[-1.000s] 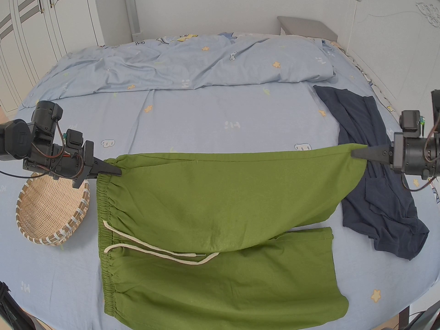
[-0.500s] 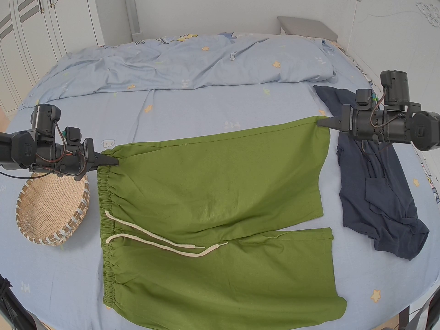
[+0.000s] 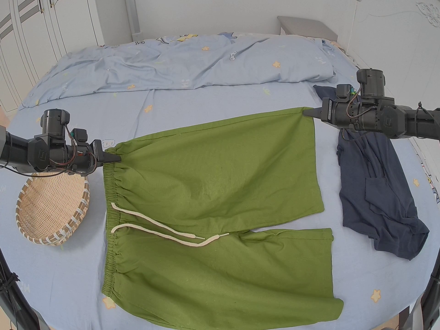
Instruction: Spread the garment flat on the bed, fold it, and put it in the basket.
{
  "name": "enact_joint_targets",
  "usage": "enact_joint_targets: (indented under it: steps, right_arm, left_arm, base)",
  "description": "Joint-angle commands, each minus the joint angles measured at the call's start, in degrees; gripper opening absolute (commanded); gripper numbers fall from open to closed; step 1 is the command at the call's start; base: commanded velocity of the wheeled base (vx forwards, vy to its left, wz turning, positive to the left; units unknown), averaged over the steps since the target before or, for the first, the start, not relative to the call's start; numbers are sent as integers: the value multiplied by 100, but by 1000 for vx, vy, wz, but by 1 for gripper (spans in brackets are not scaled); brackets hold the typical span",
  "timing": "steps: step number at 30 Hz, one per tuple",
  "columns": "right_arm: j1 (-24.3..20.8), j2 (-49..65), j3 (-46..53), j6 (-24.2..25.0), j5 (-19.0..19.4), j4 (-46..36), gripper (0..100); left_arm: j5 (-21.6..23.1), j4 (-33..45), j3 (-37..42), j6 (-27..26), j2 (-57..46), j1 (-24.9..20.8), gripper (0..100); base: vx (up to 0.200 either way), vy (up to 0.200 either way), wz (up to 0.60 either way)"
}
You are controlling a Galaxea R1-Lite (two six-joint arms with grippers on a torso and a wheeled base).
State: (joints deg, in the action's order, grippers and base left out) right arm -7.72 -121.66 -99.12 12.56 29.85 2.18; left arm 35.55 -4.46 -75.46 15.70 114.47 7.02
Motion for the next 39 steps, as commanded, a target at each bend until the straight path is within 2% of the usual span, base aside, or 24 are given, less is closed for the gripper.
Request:
enact_joint_targets:
  steps: [1, 7, 16, 17, 19, 20, 31, 35, 39]
  right_arm:
    - [-28, -666, -512, 1, -147, -42, 0]
    - [-81, -973, -995, 1, -349, -113, 0]
    - [-98, -1176, -1224, 10, -410, -183, 0]
    - [-98, -1176, -1224, 10, -410, -183, 0]
    - [-107, -1228, -1250, 10, -419, -201, 0]
    - [-125, -1255, -1294, 10, -437, -253, 100]
    - [-72, -1184, -1399, 72, -437, -376, 100]
    - [-19, -877, -1276, 89, -437, -631, 100]
    - [51, 362, 51, 115, -428, -1106, 100]
  left_arm:
    - [-57, -28, -144, 3, 234, 19, 0]
    - [-66, -28, -338, 126, 339, 36, 0]
    - [-74, -28, -452, 161, 409, 36, 0]
    - [-74, -28, -461, 161, 418, 27, 100]
    - [-74, -28, -496, 161, 462, 36, 100]
    - [-74, -28, -514, 161, 471, 27, 100]
    - [-74, -20, -496, 179, 427, -8, 100]
    - [-66, -20, -338, 258, 102, -52, 100]
    - [-57, -11, 251, 399, -557, -87, 100]
  base:
    - [0, 0, 0]
    - [0, 0, 0]
    - [0, 0, 0]
    - [0, 0, 0]
    - [0, 0, 0]
    - [0, 0, 0]
    - [0, 0, 0]
    - [0, 0, 0]
    - [0, 0, 0]
